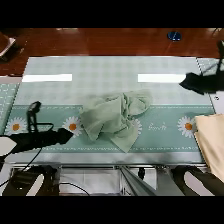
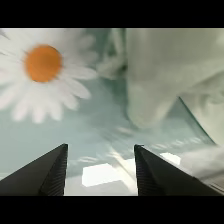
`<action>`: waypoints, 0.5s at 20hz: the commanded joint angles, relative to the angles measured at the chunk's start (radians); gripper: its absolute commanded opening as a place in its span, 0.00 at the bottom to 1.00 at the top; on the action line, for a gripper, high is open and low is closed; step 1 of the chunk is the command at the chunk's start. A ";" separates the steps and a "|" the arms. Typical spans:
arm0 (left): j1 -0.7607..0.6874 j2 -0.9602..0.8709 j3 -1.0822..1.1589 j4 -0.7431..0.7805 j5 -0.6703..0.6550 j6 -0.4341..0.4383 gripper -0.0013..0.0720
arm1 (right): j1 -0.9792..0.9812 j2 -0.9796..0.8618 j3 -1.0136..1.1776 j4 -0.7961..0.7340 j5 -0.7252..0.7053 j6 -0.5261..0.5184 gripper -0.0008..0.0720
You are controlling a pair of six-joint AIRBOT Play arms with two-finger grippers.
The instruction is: Fold the shirts.
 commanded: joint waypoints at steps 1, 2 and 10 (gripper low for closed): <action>-0.015 -0.133 -0.126 -0.356 0.118 0.215 0.71 | -0.216 0.064 -0.241 0.161 0.029 -0.110 0.56; -0.033 -0.187 -0.134 -0.390 0.160 0.235 0.71 | -0.211 0.059 -0.286 0.206 0.025 -0.151 0.56; -0.341 -0.539 -0.095 -0.524 0.571 0.257 0.71 | 0.030 -0.134 -0.344 0.344 -0.138 -0.175 0.56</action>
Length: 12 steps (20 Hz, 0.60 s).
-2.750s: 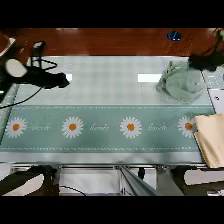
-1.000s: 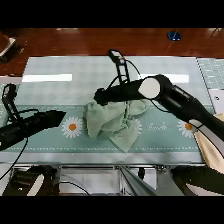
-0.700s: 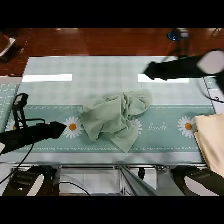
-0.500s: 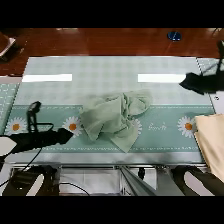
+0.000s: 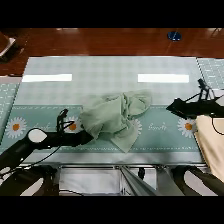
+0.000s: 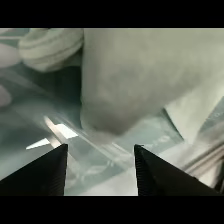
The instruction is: Fold the shirts.
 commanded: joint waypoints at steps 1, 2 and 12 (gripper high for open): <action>-0.120 -0.136 0.049 -0.076 0.215 0.022 0.71 | 0.103 -0.114 -0.015 0.119 -0.107 -0.014 0.56; -0.134 -0.162 0.082 -0.075 0.217 0.033 0.71 | 0.124 -0.153 -0.015 0.157 -0.133 -0.016 0.56; -0.116 -0.224 0.324 -0.074 0.119 0.114 0.04 | 0.310 -0.457 0.249 0.288 -0.120 -0.091 0.04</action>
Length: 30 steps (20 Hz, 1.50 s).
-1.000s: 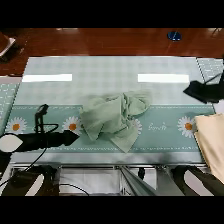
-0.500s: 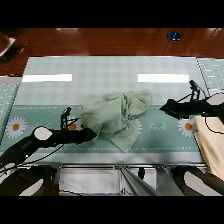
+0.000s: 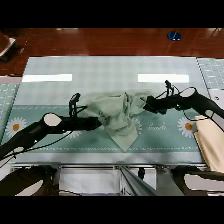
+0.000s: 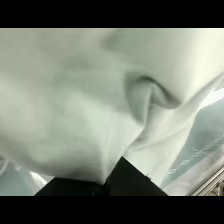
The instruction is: Fold the shirts.
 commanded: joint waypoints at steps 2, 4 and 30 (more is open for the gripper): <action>0.093 0.029 0.137 -0.004 -0.098 0.081 0.04 | 0.025 -0.046 0.253 -0.040 0.120 -0.015 0.04; 0.212 0.096 0.262 -0.004 -0.166 0.103 0.04 | -0.002 0.010 0.473 -0.124 0.192 0.031 0.04; 0.872 0.691 0.712 0.215 -0.706 0.013 0.04 | -0.017 0.830 0.846 -0.631 0.637 0.132 0.04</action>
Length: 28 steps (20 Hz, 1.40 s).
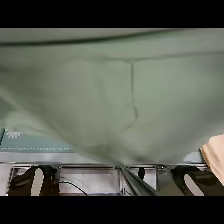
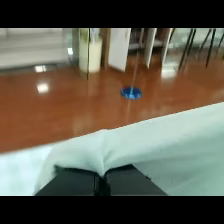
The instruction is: Fold the shirts.
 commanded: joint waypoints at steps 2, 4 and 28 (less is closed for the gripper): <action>0.003 -0.020 -0.360 -0.061 -0.031 0.016 0.04 | 0.000 -0.023 -0.309 0.024 -0.055 -0.009 0.04; -0.023 -0.062 -0.564 -0.165 0.035 0.073 0.04 | 0.000 -0.101 -0.435 0.039 -0.156 -0.027 0.04; 0.176 -0.798 -0.544 0.288 0.021 -0.081 0.71 | -0.339 -0.664 -0.656 0.183 -0.203 -0.094 0.51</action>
